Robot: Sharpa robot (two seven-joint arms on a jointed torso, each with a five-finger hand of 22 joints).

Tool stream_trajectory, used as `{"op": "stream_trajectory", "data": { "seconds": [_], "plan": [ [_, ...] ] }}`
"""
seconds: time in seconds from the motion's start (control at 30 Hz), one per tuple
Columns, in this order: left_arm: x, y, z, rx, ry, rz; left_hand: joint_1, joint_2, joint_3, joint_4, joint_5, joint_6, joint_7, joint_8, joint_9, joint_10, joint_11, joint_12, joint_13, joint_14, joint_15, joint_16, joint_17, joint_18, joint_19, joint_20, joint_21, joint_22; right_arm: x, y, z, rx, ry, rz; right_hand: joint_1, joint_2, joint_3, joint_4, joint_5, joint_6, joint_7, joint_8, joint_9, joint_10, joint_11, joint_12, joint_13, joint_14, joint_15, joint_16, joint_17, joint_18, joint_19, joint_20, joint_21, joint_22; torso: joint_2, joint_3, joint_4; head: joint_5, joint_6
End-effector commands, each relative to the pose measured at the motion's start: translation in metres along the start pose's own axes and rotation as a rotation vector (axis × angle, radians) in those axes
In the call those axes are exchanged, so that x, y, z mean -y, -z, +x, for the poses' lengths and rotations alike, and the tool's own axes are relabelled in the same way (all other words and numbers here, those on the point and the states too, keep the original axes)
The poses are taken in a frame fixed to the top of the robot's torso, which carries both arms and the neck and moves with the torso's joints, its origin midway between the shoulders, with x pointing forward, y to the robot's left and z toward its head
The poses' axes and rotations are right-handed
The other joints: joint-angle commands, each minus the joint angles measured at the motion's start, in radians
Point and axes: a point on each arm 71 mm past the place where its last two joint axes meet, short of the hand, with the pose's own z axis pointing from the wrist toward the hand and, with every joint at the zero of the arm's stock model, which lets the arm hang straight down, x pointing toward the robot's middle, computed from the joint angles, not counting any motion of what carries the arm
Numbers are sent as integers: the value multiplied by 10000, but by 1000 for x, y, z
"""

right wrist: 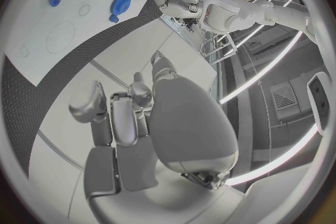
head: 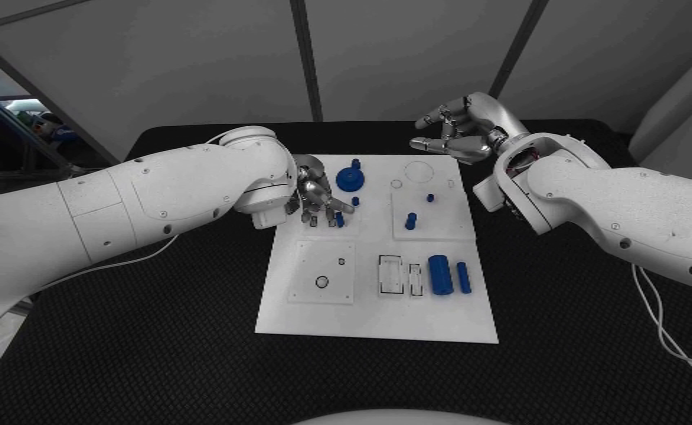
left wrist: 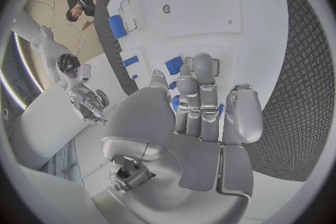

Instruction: Assemble the parts on the task board

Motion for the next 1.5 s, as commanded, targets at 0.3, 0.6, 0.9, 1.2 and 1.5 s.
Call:
{"op": "stream_trajectory", "data": {
  "seconds": [0.3, 0.6, 0.9, 1.2, 1.5],
  "plan": [
    [2, -1, 1, -210, -237, 33, 389, -6, 238, -136, 16, -159, -2, 121, 133, -113, 1, -9, -30, -22, 18, -63, 44, 151, -61, -6, 12, 17, -2, -1, 2, -108, 23, -59, -114, 35, 7, -23, 79, -39, -18, 50, -14, -71, -35, -47, -19, 317, -80, -70, -14, 188, -98, -4, -78, -22, -4, 2, 5, -13, -37],
    [3, -3, 1, -299, -299, 2, 526, 7, 348, -206, 17, -191, -3, 166, 196, -100, 0, 21, -9, -19, 18, -80, 58, 145, -51, -5, 28, 57, -2, -2, 3, -134, 22, -62, -117, 42, 12, -23, 102, -42, -18, 52, -16, -67, -36, -42, -15, 319, -81, -74, -15, 188, -98, -4, -84, -27, -1, 3, 5, -34, -57],
    [3, -3, 2, -294, -298, 32, 935, 205, 724, -416, 17, -244, -47, 213, 285, -101, -37, 14, -36, -12, -4, -102, 93, 145, -55, -17, 32, 82, -2, -2, 3, -161, 20, -64, -120, 54, 19, -23, 131, -44, -18, 55, -18, -67, -37, -43, -18, 321, -81, -77, -15, 189, -95, -5, -90, -31, -2, 0, 10, -33, -86],
    [4, -2, 3, -365, -158, 121, 1856, 504, 1883, -941, 22, -431, -105, 85, 302, -176, -96, -131, -164, -9, -49, -151, 156, 149, -84, -72, 13, 91, -2, -3, 4, -189, 21, -63, -120, 54, 19, -23, 131, -44, -18, 55, -18, -67, -37, -43, -18, 321, -81, -77, -15, 189, -95, -5, -90, -31, -4, 0, 9, -30, -87],
    [4, -2, 3, -413, -10, 194, 2001, 5, 3870, -1125, 41, -548, -48, -98, 287, -232, -95, -339, -356, -6, -32, -221, 240, 159, -116, -76, -22, 104, -2, -3, 4, -217, 25, -55, -120, 54, 19, -23, 131, -44, -18, 55, -18, -67, -37, -43, -18, 321, -81, -77, -15, 189, -95, -5, -90, -31, 3, -1, 10, -23, -94]
  ]
}}
